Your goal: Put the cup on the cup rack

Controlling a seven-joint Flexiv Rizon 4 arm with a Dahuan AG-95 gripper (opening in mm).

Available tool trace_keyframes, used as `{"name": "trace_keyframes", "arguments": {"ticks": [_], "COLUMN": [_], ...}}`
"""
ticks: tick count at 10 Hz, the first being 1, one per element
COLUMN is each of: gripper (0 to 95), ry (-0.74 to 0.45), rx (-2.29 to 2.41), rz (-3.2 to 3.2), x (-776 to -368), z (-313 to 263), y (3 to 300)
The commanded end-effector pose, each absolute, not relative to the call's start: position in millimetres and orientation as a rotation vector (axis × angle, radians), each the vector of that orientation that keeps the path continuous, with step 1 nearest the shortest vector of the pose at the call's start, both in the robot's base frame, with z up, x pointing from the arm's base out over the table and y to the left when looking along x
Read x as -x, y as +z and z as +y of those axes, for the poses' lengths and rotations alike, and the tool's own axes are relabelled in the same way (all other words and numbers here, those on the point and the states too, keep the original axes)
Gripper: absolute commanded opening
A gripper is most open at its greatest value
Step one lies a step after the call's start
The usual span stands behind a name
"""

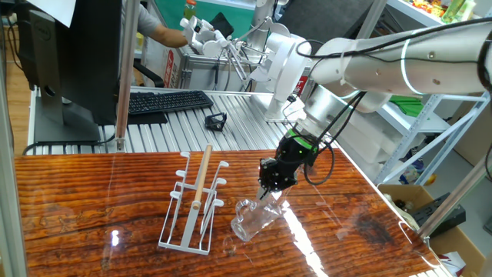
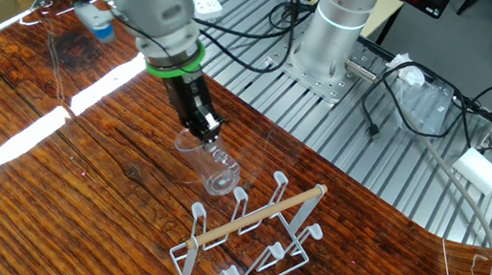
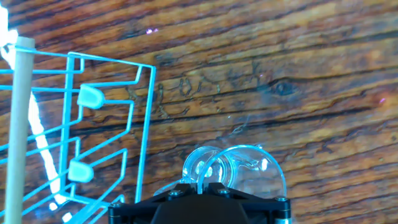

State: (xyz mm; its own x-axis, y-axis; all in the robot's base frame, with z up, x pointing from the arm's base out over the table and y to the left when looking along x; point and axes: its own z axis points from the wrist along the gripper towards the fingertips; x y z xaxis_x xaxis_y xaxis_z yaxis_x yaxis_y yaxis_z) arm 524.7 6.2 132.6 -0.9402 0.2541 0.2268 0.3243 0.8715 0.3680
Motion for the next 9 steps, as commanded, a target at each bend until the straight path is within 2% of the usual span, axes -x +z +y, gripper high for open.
{"name": "trace_keyframes", "arguments": {"ticks": [1,3,9], "gripper": [0.0,0.0,0.0], "ry": [-0.712,-0.793,-0.792], "rx": [0.457,0.46,0.373], "rz": [-2.827,-2.791,-2.826], "x": [-525.4,-525.8,-527.7], "z": [8.3,7.0,-6.9], "y": [126.0,124.3,120.2]}}
